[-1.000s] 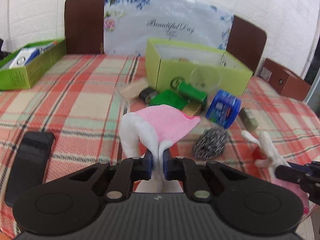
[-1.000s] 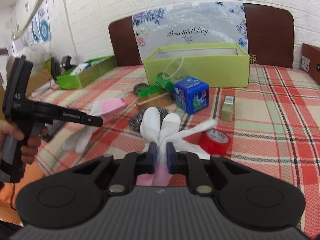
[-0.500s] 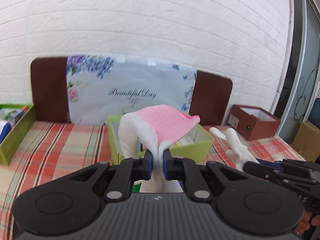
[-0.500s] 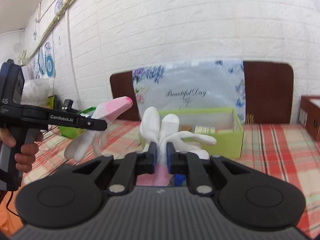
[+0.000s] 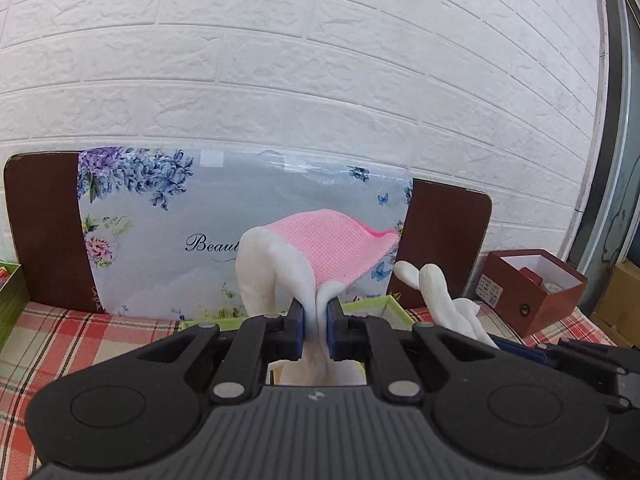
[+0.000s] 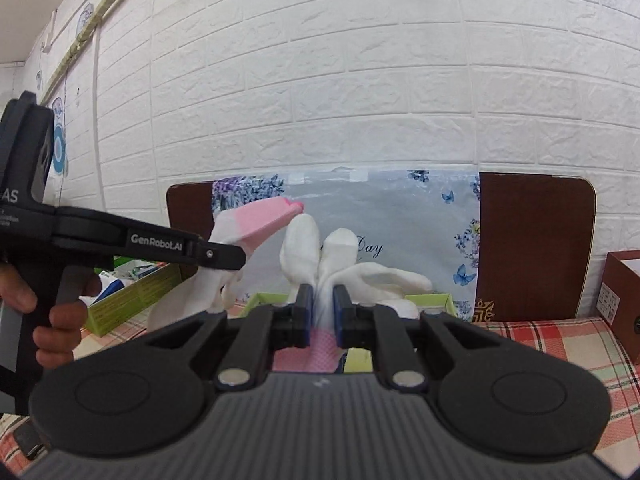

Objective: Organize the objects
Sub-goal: 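Lift both gloves and carry them toward the lime-green box, then lower both gloves into the lime-green box and open both tools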

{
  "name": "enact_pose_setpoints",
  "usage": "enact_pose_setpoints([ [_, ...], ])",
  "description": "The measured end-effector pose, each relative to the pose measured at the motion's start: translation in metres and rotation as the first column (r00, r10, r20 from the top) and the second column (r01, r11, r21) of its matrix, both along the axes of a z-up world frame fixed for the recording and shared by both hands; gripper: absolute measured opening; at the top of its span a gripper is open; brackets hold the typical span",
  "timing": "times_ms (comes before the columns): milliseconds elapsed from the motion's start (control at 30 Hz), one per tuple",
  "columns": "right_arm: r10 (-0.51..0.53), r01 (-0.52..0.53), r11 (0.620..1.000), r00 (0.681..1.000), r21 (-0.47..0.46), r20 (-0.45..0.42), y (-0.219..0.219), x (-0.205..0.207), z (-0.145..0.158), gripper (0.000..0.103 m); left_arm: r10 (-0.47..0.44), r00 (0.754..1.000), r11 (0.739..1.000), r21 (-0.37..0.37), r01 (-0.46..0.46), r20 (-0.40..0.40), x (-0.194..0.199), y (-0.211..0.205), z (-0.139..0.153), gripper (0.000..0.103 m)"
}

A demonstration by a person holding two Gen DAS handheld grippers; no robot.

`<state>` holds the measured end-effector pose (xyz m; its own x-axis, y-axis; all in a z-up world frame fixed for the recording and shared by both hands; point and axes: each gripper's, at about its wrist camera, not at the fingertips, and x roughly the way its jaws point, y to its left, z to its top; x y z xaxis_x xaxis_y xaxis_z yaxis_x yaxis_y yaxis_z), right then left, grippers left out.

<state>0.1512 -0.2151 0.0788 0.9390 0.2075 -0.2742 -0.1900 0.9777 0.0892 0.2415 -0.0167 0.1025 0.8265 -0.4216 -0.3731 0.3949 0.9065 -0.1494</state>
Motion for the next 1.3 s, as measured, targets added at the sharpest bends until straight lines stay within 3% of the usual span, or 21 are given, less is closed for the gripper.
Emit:
enact_pose_setpoints([
  [100, -0.020, 0.020, 1.000, 1.000, 0.001, -0.006, -0.001, 0.026, -0.006, 0.011, -0.006, 1.000, 1.000, -0.012, 0.006, -0.017, 0.026, -0.005, -0.007, 0.010],
  [267, -0.049, 0.049, 0.999, 0.999, -0.008, -0.011, -0.006, 0.066, -0.021, 0.011, -0.003, 0.996, 0.999, 0.049, 0.007, -0.084, 0.062, -0.012, -0.044, 0.011],
  [400, -0.051, 0.049, 0.998, 0.998, -0.036, -0.042, -0.006, 0.093, -0.044, 0.011, 0.016, 0.992, 0.996, 0.088, -0.006, -0.124, 0.081, -0.012, -0.070, 0.011],
  [533, -0.045, 0.041, 0.998, 0.995, -0.051, -0.092, -0.003, 0.117, -0.069, 0.011, 0.021, 0.988, 0.997, 0.081, -0.008, -0.153, 0.091, -0.006, -0.085, 0.011],
  [600, -0.035, 0.028, 0.998, 0.991, -0.053, -0.130, -0.001, 0.126, -0.080, 0.012, 0.034, 0.990, 0.998, 0.063, -0.025, -0.140, 0.090, -0.002, -0.088, 0.020],
  [633, -0.025, 0.017, 0.998, 0.989, -0.053, -0.148, 0.001, 0.129, -0.085, 0.014, 0.035, 0.990, 0.999, 0.039, -0.030, -0.139, 0.088, 0.001, -0.088, 0.042],
  [667, -0.011, 0.002, 0.999, 0.986, -0.052, -0.167, 0.003, 0.132, -0.090, 0.015, 0.040, 0.990, 0.999, 0.013, -0.038, -0.139, 0.085, 0.006, -0.088, 0.075],
  [700, 0.006, -0.016, 0.998, 0.983, -0.054, -0.185, 0.005, 0.134, -0.093, 0.024, 0.059, 0.990, 0.998, -0.006, -0.061, -0.131, 0.082, 0.009, -0.086, 0.087],
  [733, 0.026, -0.038, 0.998, 0.979, -0.055, -0.201, 0.006, 0.135, -0.096, 0.045, 0.085, 0.990, 0.996, -0.018, -0.087, -0.111, 0.077, 0.012, -0.084, 0.093],
  [767, 0.029, -0.042, 0.997, 0.978, -0.062, -0.208, 0.007, 0.134, -0.098, 0.055, 0.104, 0.991, 0.994, -0.027, -0.106, -0.087, 0.072, 0.015, -0.081, 0.093],
  [800, 0.017, -0.031, 0.997, 0.981, -0.073, -0.191, 0.008, 0.131, -0.097, 0.076, 0.111, 0.991, 0.993, -0.031, -0.114, -0.075, 0.067, 0.019, -0.076, 0.093],
  [833, 0.002, -0.017, 0.996, 0.986, -0.086, -0.168, 0.007, 0.126, -0.095, 0.086, 0.115, 0.991, 0.992, -0.038, -0.118, -0.073, 0.063, 0.022, -0.072, 0.093],
  [1033, -0.039, 0.032, 0.996, 0.995, -0.080, -0.093, -0.003, 0.095, -0.065, 0.099, 0.158, 0.985, 0.982, -0.094, -0.165, -0.069, 0.026, 0.041, -0.047, 0.093],
  [1300, -0.025, 0.023, 0.998, 0.999, -0.054, -0.045, -0.008, 0.019, -0.029, 0.103, 0.231, 0.969, 0.972, -0.032, -0.234, -0.085, -0.055, 0.047, -0.036, 0.094],
])
